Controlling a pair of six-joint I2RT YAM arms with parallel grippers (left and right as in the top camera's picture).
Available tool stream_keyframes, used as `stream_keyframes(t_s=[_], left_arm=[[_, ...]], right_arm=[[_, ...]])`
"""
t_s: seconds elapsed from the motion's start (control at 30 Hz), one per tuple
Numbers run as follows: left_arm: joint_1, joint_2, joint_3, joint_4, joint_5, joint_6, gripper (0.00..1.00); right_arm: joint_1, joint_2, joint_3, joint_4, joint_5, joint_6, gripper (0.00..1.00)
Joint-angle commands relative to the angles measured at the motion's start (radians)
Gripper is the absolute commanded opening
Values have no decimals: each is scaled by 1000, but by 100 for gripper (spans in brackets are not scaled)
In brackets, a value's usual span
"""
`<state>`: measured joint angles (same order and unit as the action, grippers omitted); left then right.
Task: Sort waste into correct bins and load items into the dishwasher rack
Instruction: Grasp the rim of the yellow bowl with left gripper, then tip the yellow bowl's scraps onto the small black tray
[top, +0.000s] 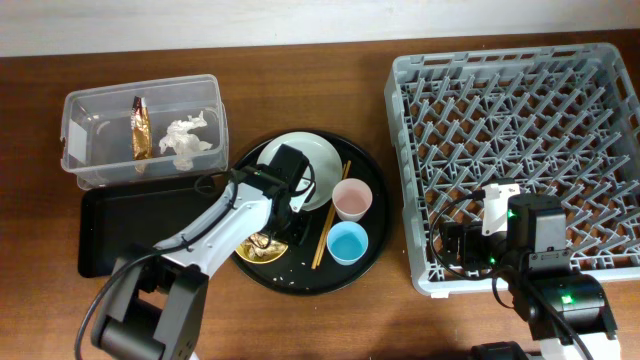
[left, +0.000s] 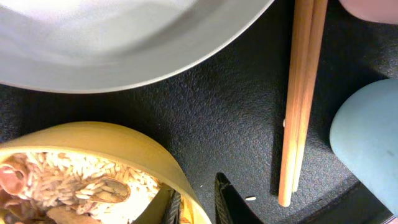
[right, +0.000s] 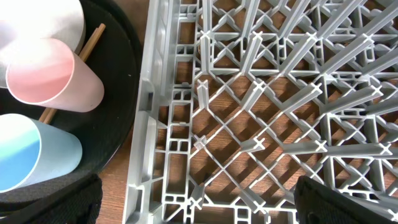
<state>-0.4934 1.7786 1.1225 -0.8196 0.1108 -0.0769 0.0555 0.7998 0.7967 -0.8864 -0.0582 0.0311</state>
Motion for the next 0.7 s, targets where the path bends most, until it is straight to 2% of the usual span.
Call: stream_keyframes(t_s=[0.0,0.13,0.3,0.47,0.67], left_arm=[[-3,43,-10,2,-3,-37,7],[-3,43,-9,-5,-4,-36,1],[-3,23,21,-67,-4,-47,0],[5,-136,50,-95,-3,-42,0],[206,-272,50,-102,23,-10,0]], right_arm=[[-5,-1,21,0,-14,11,99],[-5,-1,21,0,-14,11,99],[-5,-1,21,0,-14,11,99],[-5,-1,21,0,-13,11,99],[-5,-1,21,0,-14,11,99]])
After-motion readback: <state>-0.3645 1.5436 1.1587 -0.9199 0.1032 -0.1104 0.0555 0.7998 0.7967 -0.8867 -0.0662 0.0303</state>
